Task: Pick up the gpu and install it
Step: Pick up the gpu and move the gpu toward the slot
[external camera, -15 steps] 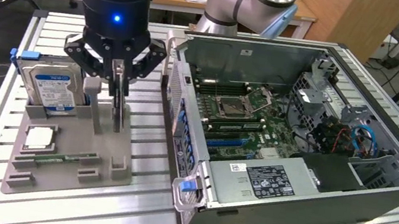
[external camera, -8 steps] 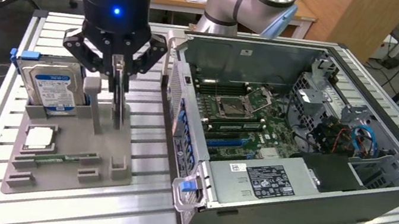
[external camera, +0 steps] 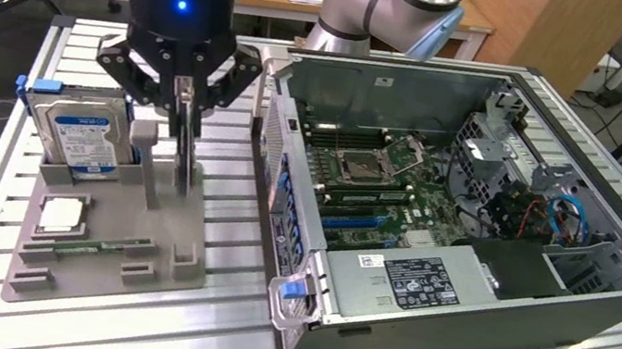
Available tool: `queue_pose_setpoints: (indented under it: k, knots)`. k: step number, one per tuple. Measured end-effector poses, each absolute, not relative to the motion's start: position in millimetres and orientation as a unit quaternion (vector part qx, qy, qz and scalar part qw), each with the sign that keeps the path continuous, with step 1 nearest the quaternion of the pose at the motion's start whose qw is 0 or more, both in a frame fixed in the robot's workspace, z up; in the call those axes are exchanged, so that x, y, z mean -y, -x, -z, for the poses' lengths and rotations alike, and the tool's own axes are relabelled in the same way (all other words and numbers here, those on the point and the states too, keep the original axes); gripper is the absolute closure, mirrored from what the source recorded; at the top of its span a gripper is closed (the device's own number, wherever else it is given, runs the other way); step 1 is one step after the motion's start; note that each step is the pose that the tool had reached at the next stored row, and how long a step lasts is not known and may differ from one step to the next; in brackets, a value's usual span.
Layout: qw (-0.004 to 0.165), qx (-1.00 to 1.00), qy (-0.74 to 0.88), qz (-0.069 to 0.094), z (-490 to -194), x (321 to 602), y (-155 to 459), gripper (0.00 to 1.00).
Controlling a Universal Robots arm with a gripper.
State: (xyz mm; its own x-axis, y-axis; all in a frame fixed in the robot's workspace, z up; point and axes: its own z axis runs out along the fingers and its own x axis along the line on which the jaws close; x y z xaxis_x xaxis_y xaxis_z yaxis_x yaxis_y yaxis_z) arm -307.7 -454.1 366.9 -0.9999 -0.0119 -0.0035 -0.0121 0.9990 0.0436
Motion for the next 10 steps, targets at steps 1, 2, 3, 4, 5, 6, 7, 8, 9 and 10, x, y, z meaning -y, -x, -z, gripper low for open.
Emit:
queue_pose_setpoints:
  k: [1, 2, 3, 4, 5, 6, 7, 8, 9, 10]
  knots:
    - [0.002, -1.000, 0.006, -0.022, -368.2, 454.1, 307.7, 0.74]
    - [0.002, -1.000, 0.006, -0.022, -369.4, 454.1, 307.7, 0.74]
    - [0.002, -1.000, 0.006, -0.022, -370.6, 454.2, 307.7, 0.74]
    - [0.002, -1.000, 0.006, -0.022, -372.0, 454.1, 307.7, 0.74]
    - [0.002, -1.000, 0.006, -0.022, -373.2, 454.1, 307.7, 0.74]
    - [0.002, -1.000, 0.006, -0.022, -374.5, 454.2, 307.7, 0.74]
    - [0.002, -1.000, 0.006, -0.022, -375.7, 454.1, 307.7, 0.74]
    - [0.002, -1.000, 0.006, -0.022, -377.0, 454.2, 307.7, 0.74]
    - [0.002, -1.000, 0.006, -0.022, -378.3, 454.1, 307.7, 0.74]
    - [0.002, -1.000, 0.006, -0.022, -379.7, 454.2, 307.7, 0.74]
